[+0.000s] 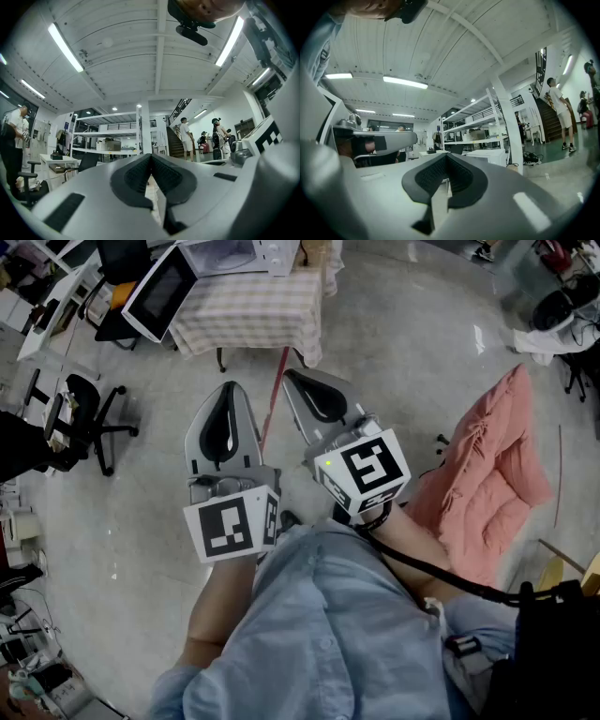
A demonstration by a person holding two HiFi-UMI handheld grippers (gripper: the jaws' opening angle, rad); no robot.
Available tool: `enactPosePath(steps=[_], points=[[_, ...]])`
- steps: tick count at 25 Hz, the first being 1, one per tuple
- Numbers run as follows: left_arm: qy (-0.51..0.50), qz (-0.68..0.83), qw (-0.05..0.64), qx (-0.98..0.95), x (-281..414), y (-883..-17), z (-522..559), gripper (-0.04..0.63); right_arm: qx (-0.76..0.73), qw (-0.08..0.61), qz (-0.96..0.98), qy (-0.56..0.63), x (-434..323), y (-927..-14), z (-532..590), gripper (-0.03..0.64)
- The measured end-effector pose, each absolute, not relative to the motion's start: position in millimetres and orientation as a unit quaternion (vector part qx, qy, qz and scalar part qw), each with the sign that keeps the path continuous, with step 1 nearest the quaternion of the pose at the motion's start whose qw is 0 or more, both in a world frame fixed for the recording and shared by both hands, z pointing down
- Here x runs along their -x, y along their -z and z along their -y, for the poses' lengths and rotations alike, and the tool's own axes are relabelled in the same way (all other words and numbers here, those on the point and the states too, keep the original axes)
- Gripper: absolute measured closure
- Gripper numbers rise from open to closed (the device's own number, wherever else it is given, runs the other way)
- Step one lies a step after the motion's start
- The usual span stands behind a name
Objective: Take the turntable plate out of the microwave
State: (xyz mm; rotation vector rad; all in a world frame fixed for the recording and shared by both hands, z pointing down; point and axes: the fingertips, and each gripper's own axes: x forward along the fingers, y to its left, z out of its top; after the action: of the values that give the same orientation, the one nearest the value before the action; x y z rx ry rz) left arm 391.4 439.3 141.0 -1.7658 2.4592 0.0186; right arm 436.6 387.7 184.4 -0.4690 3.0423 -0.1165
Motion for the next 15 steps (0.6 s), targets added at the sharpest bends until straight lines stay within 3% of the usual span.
enactPosePath(steps=[15], points=[[0.001,-0.82,0.041,0.571,-416.0,-150.8,-403.3,0.588,0.122,0.035,-0.99,0.068,-457.3,-194.4,-360.2,0.615]])
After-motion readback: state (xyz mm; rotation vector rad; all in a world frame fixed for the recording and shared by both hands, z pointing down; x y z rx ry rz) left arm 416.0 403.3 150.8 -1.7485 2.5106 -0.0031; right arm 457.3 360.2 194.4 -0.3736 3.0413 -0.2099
